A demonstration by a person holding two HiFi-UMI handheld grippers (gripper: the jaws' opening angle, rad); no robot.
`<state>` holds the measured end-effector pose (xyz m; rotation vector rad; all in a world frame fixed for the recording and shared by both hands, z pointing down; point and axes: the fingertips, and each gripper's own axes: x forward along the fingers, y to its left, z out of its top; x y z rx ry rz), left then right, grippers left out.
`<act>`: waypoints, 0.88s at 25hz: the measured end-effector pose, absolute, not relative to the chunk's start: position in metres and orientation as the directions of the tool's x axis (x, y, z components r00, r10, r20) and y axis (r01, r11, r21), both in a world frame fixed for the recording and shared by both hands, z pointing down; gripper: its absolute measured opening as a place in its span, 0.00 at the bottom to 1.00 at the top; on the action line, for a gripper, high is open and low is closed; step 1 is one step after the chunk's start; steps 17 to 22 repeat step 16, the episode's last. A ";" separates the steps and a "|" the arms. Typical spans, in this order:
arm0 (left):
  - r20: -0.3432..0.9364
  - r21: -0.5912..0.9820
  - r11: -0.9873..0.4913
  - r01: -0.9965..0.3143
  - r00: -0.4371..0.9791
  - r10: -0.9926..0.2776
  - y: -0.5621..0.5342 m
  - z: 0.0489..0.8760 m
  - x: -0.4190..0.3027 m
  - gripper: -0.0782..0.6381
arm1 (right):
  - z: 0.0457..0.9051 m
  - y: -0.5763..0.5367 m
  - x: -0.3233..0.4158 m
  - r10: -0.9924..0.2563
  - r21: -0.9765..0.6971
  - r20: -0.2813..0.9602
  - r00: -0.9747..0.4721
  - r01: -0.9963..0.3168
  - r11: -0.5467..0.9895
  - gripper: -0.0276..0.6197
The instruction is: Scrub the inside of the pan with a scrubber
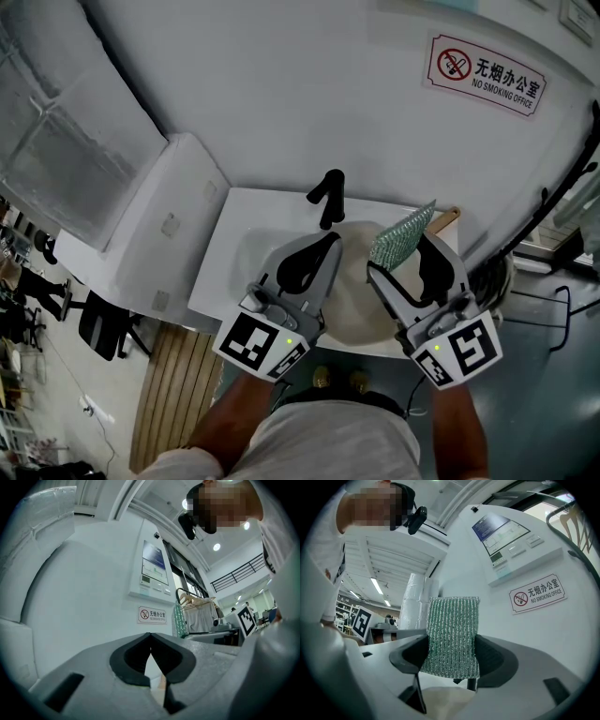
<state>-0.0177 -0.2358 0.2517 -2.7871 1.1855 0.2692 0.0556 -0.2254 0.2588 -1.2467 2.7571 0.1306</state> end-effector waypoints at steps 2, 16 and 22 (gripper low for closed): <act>-0.201 -0.024 -0.693 -0.721 0.682 -0.703 -0.236 0.252 -0.018 0.13 | 0.259 -0.226 0.056 -0.744 0.031 -0.137 -0.654 -0.753 0.657 0.51; -0.198 -0.025 -0.690 -0.723 0.680 -0.706 -0.239 0.253 -0.017 0.13 | 0.263 -0.228 0.058 -0.747 0.022 -0.129 -0.653 -0.755 0.656 0.51; -0.198 -0.025 -0.690 -0.723 0.680 -0.706 -0.239 0.253 -0.017 0.13 | 0.263 -0.228 0.058 -0.747 0.022 -0.129 -0.653 -0.755 0.656 0.51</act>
